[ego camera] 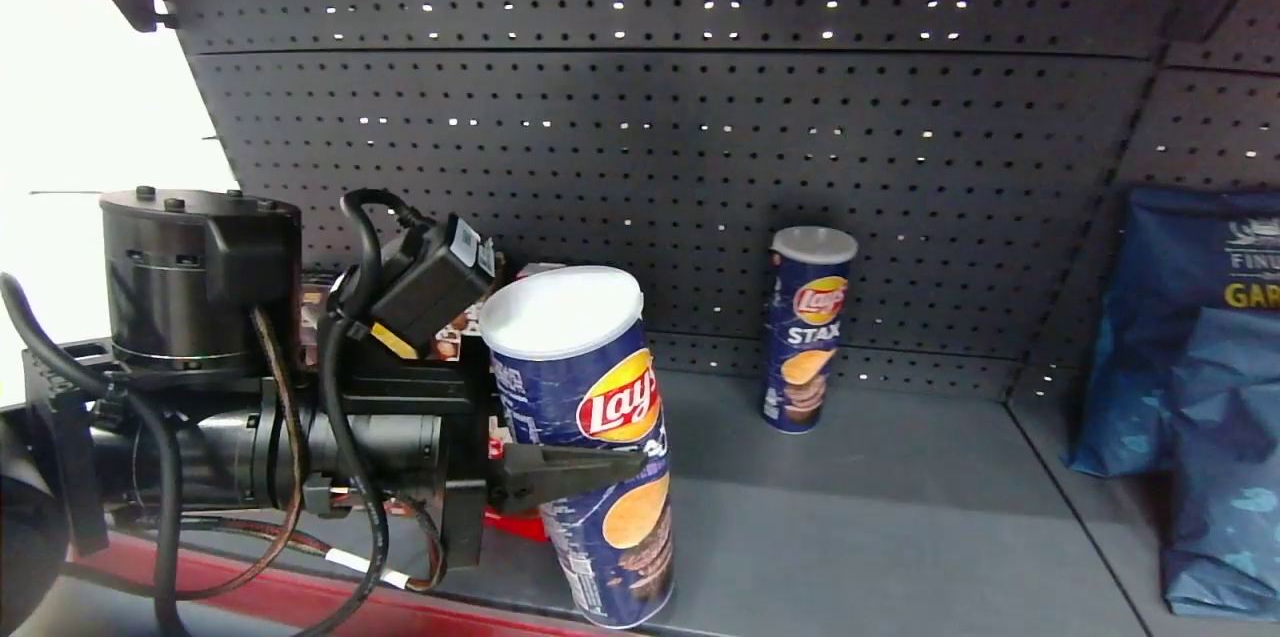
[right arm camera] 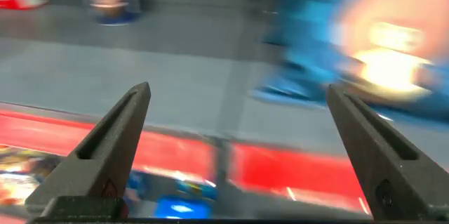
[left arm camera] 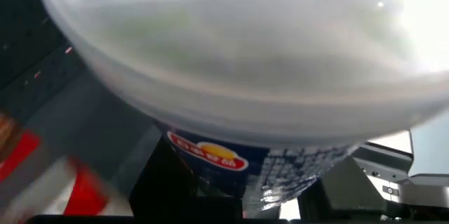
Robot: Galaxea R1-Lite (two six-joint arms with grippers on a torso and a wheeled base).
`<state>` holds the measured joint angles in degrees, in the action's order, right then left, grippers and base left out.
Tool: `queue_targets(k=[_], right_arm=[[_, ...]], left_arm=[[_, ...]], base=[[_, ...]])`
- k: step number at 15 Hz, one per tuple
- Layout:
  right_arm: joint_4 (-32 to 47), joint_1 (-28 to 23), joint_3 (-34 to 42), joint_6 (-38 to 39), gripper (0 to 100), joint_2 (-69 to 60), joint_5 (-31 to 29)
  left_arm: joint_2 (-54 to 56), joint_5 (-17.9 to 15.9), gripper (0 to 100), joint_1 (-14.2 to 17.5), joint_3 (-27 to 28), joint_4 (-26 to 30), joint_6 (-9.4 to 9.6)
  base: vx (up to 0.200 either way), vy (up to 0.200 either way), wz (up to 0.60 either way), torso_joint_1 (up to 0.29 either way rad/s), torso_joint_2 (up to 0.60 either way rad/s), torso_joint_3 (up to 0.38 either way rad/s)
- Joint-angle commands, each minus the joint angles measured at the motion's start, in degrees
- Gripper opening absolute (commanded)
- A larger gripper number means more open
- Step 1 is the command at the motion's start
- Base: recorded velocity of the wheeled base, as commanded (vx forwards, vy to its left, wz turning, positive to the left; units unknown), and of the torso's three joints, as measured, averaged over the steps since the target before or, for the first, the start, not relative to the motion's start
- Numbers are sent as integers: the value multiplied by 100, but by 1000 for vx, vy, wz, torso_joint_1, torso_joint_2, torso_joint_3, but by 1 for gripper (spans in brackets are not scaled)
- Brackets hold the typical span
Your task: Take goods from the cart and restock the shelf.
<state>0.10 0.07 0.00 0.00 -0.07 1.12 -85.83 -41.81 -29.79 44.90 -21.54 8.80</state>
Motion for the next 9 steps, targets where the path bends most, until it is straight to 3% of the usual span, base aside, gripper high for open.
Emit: queue_targets(k=[1, 9], right_arm=[[-1, 1, 0, 0, 100, 7, 2], [-1, 1, 0, 0, 100, 7, 2]], left_arm=[[-39, -2, 0, 9, -16, -8, 8], [-39, 7, 0, 44, -51, -8, -1]], base=[[0, 0, -600, 2, 2, -2], [0, 0, 0, 0, 0, 0]])
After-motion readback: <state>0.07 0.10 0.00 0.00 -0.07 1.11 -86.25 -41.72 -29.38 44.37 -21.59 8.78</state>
